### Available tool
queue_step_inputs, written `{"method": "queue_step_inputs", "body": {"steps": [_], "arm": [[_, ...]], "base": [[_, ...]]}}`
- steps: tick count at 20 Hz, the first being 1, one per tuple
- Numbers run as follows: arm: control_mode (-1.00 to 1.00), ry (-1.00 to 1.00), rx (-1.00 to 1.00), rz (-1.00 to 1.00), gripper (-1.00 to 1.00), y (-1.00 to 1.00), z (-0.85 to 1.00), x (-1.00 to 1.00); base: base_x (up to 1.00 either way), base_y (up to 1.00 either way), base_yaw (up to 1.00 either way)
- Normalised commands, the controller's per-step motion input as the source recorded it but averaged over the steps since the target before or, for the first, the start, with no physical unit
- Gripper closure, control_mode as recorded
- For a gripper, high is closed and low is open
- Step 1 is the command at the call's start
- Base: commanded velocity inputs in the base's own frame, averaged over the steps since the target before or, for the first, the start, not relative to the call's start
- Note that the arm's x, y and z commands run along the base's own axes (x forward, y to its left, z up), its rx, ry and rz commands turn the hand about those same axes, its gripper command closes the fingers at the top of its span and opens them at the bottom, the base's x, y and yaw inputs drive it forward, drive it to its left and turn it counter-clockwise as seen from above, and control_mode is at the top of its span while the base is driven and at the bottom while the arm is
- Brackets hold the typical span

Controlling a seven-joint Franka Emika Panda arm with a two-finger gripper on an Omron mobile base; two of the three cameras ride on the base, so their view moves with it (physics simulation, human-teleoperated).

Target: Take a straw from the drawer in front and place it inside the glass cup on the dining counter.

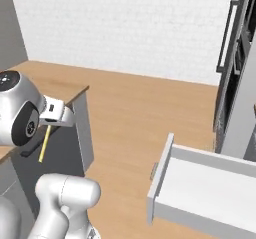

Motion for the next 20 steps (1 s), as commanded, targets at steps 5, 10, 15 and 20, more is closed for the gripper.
{"method": "queue_step_inputs", "body": {"steps": [5,10,15,20], "arm": [[1.00,0.00,0.00,0.00,1.00,0.00,0.00,0.00],[1.00,0.00,0.00,0.00,1.00,0.00,0.00,0.00],[1.00,0.00,0.00,0.00,1.00,0.00,0.00,0.00],[1.00,0.00,0.00,0.00,1.00,0.00,0.00,0.00]], "base": [[1.00,0.47,-0.32],[1.00,0.40,-0.36],[1.00,0.05,-0.25],[1.00,0.00,-0.06]]}}
